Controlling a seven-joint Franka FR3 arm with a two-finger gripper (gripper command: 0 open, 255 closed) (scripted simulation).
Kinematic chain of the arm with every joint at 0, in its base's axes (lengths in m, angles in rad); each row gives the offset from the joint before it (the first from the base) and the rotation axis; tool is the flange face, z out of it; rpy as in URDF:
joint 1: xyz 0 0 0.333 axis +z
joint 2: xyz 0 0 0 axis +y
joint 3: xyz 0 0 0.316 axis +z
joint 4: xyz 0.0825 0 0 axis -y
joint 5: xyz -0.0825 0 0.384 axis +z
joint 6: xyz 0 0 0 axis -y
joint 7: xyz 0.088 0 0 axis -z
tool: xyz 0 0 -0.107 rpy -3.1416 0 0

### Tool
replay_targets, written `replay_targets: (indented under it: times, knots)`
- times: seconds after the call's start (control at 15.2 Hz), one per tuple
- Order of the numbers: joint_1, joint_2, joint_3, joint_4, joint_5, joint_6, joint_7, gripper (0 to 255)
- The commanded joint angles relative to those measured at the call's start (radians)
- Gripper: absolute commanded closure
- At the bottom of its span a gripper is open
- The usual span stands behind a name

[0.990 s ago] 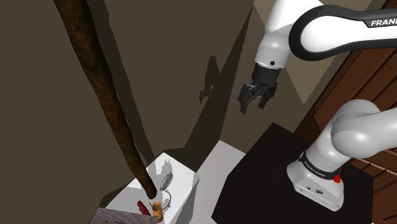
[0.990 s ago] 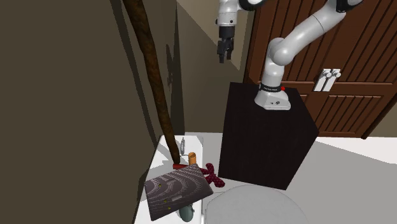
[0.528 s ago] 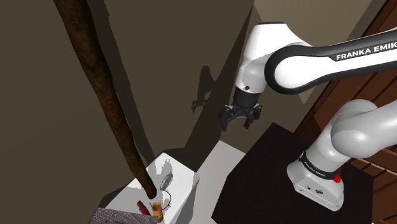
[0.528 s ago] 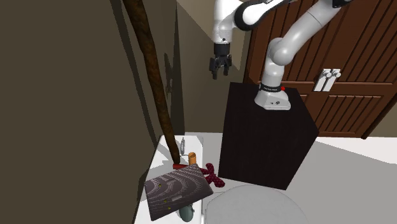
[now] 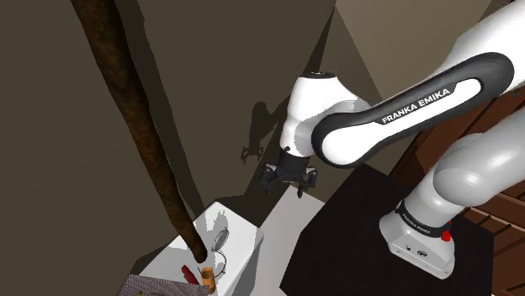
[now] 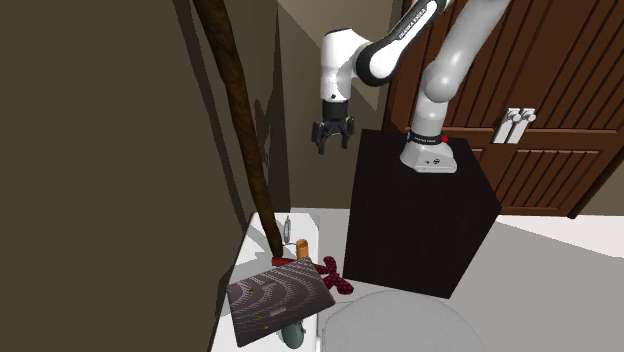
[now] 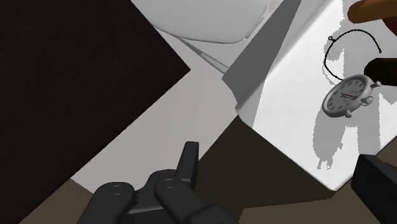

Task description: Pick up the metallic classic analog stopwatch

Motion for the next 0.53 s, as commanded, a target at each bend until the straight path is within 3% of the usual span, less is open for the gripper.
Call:
replay_targets:
  times: [0.0,0.13,0.26,0.46]
  knots:
    - [-0.047,0.106,0.074,0.027,-0.056,0.088,0.125,0]
    - [-0.104,0.236,0.139,0.061,-0.186,0.173,0.287,0]
    - [-0.128,0.385,0.154,0.101,-0.399,0.243,0.505,0]
    - [-0.007,0.568,0.017,0.185,-0.668,0.295,0.792,0]
